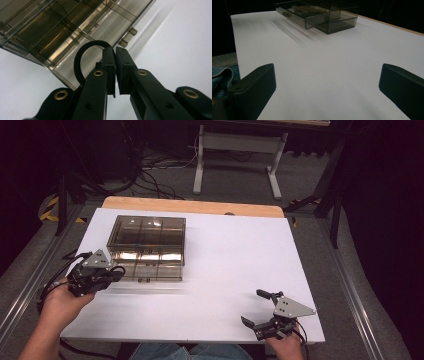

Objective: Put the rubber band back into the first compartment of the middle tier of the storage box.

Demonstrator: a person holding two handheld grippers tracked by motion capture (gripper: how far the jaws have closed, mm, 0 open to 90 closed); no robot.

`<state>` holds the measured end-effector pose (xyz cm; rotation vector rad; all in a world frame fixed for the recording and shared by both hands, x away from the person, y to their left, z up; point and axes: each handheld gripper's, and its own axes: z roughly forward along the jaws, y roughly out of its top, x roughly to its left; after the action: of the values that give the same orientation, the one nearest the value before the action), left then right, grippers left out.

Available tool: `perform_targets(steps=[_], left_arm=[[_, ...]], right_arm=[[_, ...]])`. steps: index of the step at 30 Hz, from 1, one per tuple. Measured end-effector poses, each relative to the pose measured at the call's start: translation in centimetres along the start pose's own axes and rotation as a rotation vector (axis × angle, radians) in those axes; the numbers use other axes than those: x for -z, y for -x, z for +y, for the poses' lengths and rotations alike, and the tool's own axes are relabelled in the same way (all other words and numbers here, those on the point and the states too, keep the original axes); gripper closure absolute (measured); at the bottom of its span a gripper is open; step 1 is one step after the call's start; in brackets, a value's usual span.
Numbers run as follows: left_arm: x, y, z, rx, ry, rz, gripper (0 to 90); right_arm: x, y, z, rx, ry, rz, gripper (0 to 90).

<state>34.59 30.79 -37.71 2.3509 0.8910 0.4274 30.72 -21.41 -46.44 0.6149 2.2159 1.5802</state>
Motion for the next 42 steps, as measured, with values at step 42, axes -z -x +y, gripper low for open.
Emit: perform_targets(steps=[42], left_arm=[[-2.8, -2.2, 1.0, 0.071, -0.048, 0.02, 86.0]], right_arm=[[0.0, 0.0, -0.1, 0.004, -0.002, 0.001, 1.6]])
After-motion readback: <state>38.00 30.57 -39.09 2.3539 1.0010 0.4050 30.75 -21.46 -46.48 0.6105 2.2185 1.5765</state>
